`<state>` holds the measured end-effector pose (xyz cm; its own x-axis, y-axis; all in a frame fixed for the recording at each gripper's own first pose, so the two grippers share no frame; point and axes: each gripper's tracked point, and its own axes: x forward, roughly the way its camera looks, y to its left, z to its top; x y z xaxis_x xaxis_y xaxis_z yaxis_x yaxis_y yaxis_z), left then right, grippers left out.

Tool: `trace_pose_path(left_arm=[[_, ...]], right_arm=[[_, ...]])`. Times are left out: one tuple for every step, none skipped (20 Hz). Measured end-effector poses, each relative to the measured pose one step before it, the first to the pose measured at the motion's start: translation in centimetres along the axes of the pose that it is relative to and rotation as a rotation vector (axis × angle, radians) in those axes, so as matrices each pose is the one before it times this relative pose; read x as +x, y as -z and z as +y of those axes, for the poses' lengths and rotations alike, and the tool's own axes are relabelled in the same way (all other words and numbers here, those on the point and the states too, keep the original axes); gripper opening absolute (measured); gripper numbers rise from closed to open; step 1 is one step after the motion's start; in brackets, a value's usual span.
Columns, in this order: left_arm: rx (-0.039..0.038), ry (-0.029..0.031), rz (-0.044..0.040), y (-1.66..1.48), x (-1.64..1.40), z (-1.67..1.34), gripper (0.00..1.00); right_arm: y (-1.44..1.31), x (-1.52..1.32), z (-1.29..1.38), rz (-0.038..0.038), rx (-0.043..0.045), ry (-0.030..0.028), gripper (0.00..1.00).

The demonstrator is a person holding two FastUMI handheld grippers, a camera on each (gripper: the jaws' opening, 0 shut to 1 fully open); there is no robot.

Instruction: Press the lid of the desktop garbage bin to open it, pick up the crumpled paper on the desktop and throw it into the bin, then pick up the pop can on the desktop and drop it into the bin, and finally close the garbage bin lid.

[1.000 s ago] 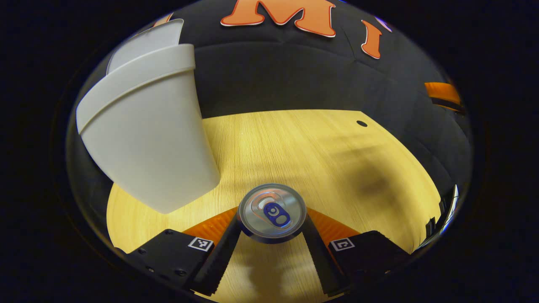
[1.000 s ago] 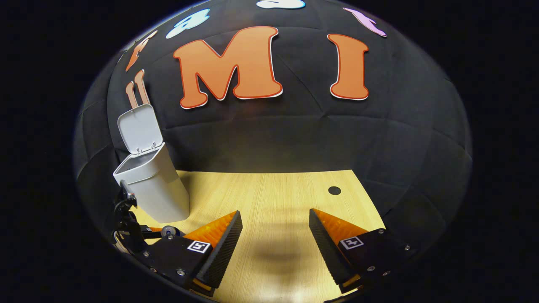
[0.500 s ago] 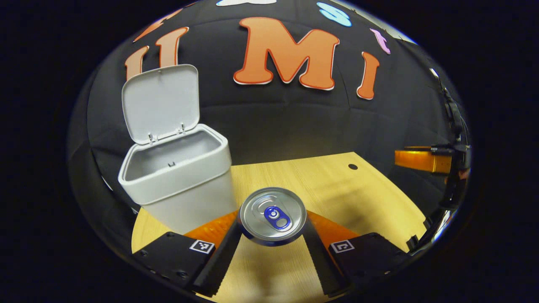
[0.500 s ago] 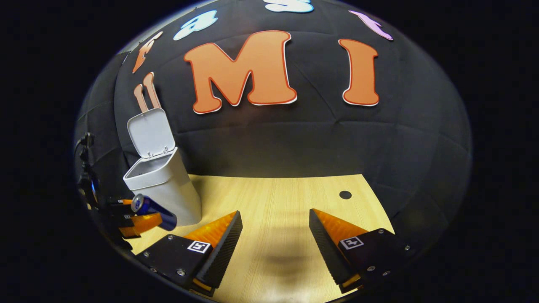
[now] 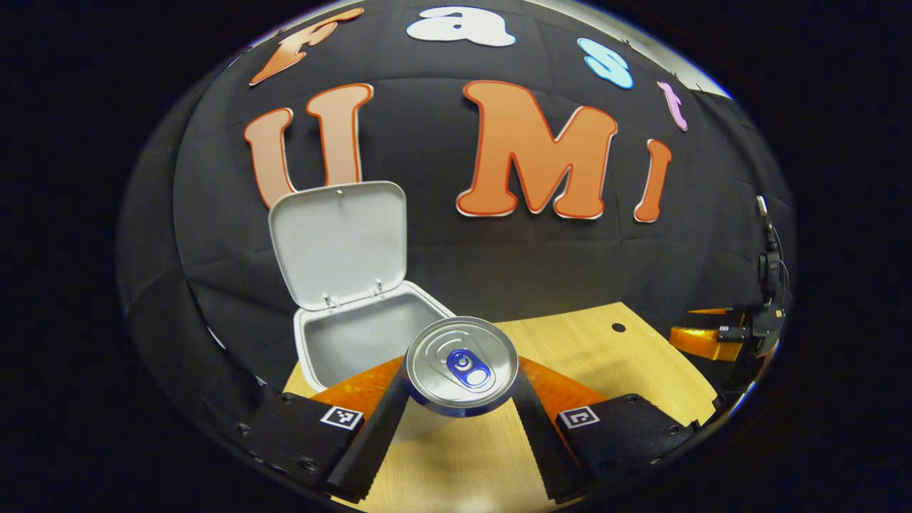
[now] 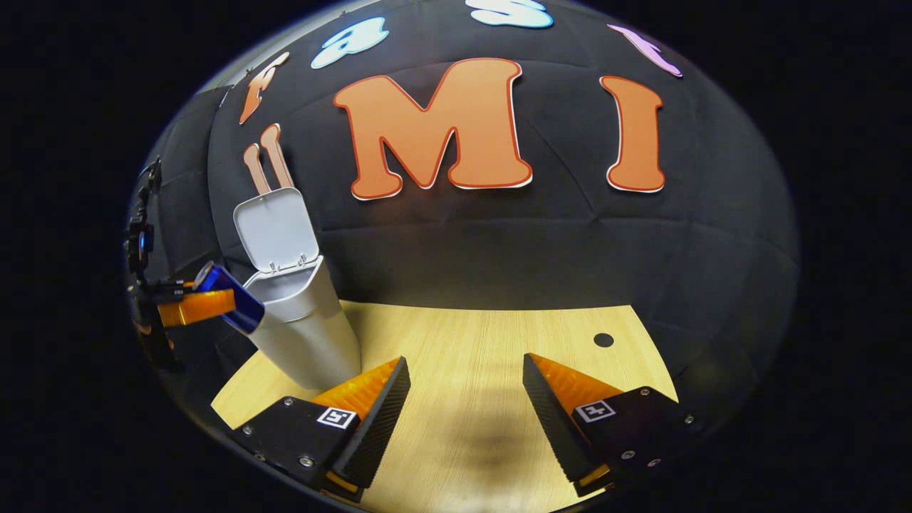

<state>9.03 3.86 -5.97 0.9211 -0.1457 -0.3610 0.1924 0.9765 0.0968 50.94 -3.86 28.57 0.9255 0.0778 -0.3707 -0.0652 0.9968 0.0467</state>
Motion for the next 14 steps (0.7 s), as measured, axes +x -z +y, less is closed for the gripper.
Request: trace_pose_path(left_arm=[[-0.00137,-0.02152,-0.00866,-0.871,0.028,1.205,0.84],[0.0055,-0.02188,-0.00906,-0.931,0.121,1.319,0.84],[0.00465,-0.01825,-0.01228,-0.899,0.381,1.195,0.84],[-0.00156,-0.01218,-0.01067,-0.767,0.578,0.961,0.84],[-0.00851,-0.01066,-0.00703,-0.598,0.657,0.792,0.84],[-0.00614,-0.01463,0.00547,-0.15,0.552,0.976,0.84],[-0.00019,-0.01048,-0.01422,-0.432,0.632,0.966,0.84],[0.00489,-0.01315,-0.00194,-0.122,0.782,0.757,0.84],[0.0094,-0.00927,0.00097,0.239,0.966,0.66,0.83],[0.0077,-0.01052,0.01763,0.471,0.926,0.492,0.83],[-0.00114,0.00086,0.02032,0.76,0.973,0.212,0.83],[-0.00866,0.0039,0.02494,0.872,0.617,-0.066,0.84],[-0.01602,0.00341,0.02258,0.723,0.944,0.154,0.84],[-0.02004,0.00815,0.01545,0.621,0.546,-0.104,0.84]], right_arm=[[-0.253,0.076,0.08,-0.00409,0.00443,-0.00119,0.95],[-0.238,0.06,0.13,-0.0044,0.00509,-0.00302,0.95],[-0.281,0.039,0.042,-0.00635,0.004,0.00009,0.95],[-0.129,0.033,0.012,-0.00361,0.00142,0.00114,0.95],[-0.099,0.081,0.027,-0.00164,0.00072,0.0021,0.96],[-0.006,-0.018,-0.133,-0.00064,0.00087,0.00265,0.95],[-0.073,-0.025,-0.15,-0.00173,0.00065,0.00449,0.95],[0.032,-0.076,-0.318,-0.00149,0.00121,0.00776,0.96],[0.006,-0.057,-0.158,-0.00099,0.00259,0.00721,0.95],[0.191,-0.05,-0.19,0.00391,0.00389,0.00614,0.95],[0.119,-0.085,-0.214,0.00285,0.00379,0.00503,0.95],[0.12,-0.096,-0.253,0.0021,0.00338,0.0062,0.95],[0.151,-0.146,-0.099,0.00248,0.00229,0.00609,0.95],[0.124,-0.151,-0.111,0.0021,0.00072,0.00621,0.95]])
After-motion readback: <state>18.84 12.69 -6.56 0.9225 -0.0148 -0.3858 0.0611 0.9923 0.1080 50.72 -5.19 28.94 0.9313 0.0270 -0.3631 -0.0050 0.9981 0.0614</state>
